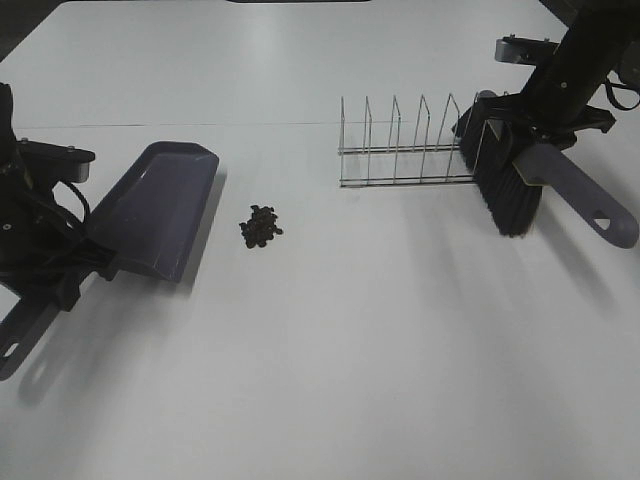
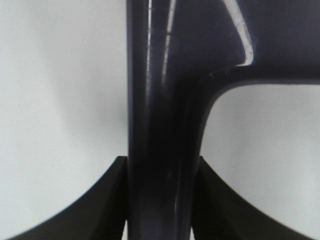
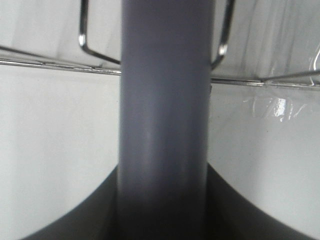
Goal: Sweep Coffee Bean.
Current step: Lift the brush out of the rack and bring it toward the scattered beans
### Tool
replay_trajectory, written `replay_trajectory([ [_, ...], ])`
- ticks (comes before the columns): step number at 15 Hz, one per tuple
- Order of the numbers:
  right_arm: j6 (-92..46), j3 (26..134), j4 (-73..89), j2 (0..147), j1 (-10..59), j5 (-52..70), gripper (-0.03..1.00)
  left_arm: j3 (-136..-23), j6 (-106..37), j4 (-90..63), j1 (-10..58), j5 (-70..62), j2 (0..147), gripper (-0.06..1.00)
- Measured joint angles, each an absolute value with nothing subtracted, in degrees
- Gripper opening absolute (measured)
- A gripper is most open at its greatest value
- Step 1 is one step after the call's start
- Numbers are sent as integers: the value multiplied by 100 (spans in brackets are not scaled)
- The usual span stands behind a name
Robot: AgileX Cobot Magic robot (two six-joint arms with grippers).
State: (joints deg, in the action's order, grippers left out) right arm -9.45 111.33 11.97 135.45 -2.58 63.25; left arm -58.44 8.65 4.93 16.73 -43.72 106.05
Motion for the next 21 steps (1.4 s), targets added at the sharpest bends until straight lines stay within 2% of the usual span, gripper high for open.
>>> replay_trajectory([
  [13,-848,11133,865,12284,-258,7002,29,-5844,865,625,1673,-4366,10605,33],
  [18,-831,11133,590,11620,-258,7013,29,-5844,859,1060,1673,-4744,10605,33],
  [21,-831,10611,596,10846,-258,7007,29,-5844,796,1387,1673,-4807,10605,33],
])
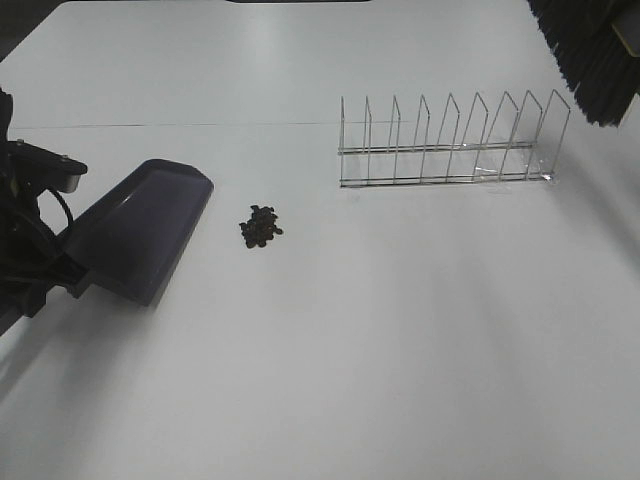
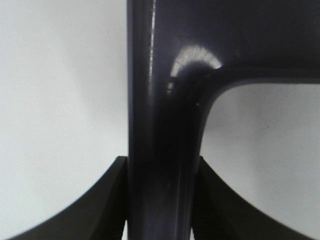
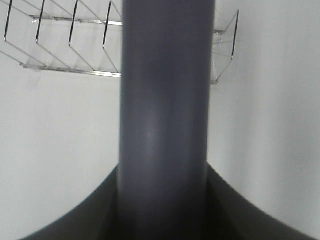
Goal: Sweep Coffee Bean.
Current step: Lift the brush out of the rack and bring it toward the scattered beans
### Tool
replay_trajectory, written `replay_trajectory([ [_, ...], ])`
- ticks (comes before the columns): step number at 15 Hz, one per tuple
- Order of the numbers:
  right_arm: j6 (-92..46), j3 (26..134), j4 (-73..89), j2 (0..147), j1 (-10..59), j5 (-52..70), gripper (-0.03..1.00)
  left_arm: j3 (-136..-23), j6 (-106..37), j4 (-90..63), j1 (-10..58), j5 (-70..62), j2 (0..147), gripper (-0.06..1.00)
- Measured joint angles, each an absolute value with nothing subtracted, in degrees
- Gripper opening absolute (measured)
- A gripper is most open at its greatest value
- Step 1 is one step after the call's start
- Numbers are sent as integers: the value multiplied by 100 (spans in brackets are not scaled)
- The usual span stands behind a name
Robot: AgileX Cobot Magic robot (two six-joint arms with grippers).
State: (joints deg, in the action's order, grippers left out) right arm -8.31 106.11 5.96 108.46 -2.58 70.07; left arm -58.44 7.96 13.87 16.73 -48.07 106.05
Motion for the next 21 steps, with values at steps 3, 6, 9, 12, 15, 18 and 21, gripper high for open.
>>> replay_trajectory([
  [3,-825,9752,596,10244,-258,7019,29,-5844,751,1902,1673,-4819,10605,33],
  [6,-785,8778,619,9717,-258,7024,29,-5844,733,2429,1673,-4400,10605,33],
  [9,-607,8090,584,9643,-258,7042,29,-6022,705,2447,1673,-4125,10714,33],
  [12,-441,7443,573,9637,-258,6801,29,-6853,407,2441,1673,-4750,11155,33],
  [15,-149,7065,458,9637,-258,6320,29,-7529,63,2252,1696,-5128,11539,33],
  [18,510,6956,-338,9649,115,5924,29,-7775,-149,2149,1977,-5329,12095,33],
  [21,1026,7156,-974,10021,831,5942,29,-7781,-149,2149,2166,-5420,12227,33],
])
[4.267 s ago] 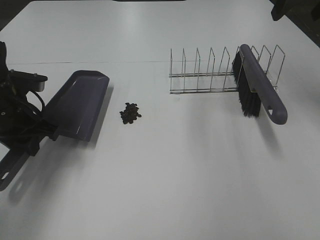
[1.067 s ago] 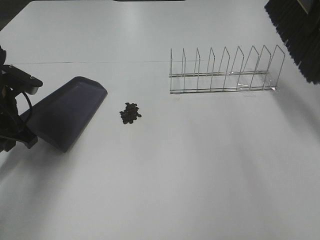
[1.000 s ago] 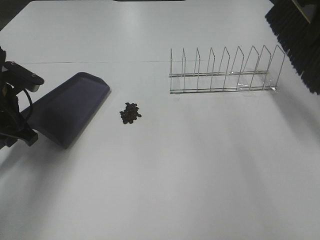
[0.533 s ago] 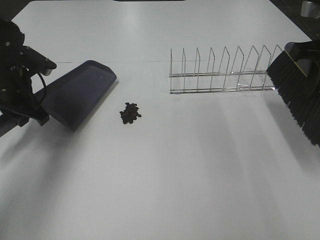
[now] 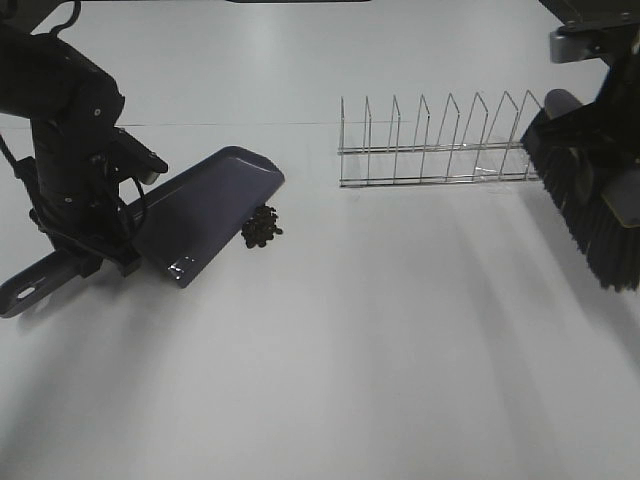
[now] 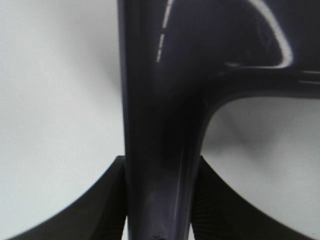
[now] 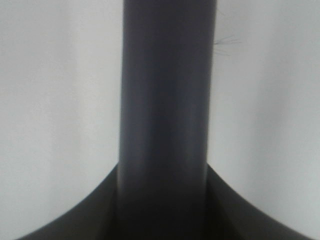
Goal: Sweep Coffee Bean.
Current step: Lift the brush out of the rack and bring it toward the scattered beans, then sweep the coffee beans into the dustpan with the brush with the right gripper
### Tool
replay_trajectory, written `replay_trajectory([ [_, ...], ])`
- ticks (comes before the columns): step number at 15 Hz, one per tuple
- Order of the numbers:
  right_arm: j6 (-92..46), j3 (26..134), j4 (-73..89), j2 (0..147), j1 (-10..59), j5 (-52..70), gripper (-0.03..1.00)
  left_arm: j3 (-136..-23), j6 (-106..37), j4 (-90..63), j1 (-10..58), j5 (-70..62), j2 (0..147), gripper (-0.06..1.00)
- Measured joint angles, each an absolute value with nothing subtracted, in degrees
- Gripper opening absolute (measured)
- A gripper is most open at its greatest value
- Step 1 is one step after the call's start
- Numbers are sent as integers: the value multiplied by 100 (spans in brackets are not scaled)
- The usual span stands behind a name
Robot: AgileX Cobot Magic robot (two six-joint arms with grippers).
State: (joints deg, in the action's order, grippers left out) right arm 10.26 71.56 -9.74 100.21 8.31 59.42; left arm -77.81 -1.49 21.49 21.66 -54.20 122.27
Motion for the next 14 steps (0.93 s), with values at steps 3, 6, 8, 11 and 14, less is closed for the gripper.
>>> replay_trajectory([
  [3,1112,8377,-1192,11167,1690,6509,29,-7821,-149,2103,2252,-5506,12238,33],
  [6,1066,9620,-1209,12135,2229,6944,29,-7821,-132,2091,2252,-5667,12238,33],
  [8,1043,10130,-1226,12542,2435,6950,29,-7821,-132,2086,2252,-5695,12238,33],
  [11,991,11138,-1226,13396,2853,7139,29,-7821,-149,1994,2252,-5781,12238,33],
  [14,773,11877,-1215,14037,3100,7030,29,-7827,-149,1931,2252,-5844,12336,33],
])
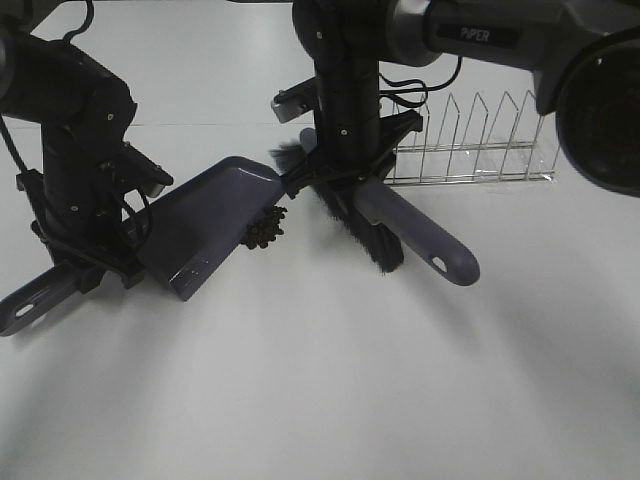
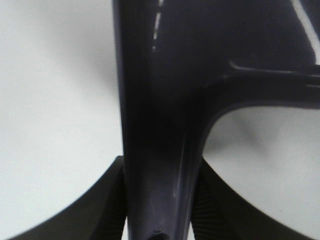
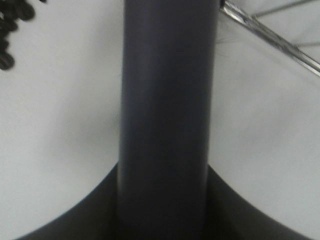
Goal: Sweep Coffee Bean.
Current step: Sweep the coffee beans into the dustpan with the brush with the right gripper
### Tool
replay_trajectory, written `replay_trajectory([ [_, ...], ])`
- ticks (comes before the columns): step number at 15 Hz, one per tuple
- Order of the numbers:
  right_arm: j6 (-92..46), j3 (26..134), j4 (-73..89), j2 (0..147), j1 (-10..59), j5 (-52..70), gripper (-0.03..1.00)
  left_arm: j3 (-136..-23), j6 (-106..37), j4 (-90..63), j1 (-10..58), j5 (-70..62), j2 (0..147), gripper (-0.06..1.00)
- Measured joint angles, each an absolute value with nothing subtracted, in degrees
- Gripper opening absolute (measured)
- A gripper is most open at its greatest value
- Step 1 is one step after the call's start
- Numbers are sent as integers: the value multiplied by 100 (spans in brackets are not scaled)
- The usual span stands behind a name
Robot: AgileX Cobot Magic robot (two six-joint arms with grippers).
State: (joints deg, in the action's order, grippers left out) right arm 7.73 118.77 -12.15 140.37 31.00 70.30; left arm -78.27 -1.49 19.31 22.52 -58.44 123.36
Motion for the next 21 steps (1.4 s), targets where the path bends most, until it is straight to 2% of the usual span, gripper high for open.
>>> replay_trajectory([
  [3,699,12233,-785,14284,3146,6967,29,-7838,-172,1811,2252,-5999,12525,33],
  [8,699,12244,109,14410,3140,6967,29,-7855,-189,1639,2252,-6108,12554,33],
  [13,710,12250,1919,14628,3134,6646,29,-7855,-126,1100,2252,-6480,12559,33],
  [16,699,12250,2257,14673,3134,6566,29,-7855,-109,991,2246,-6572,12571,33],
  [21,69,12250,3673,14702,3134,6222,29,-7855,-115,630,2246,-6681,12571,33],
])
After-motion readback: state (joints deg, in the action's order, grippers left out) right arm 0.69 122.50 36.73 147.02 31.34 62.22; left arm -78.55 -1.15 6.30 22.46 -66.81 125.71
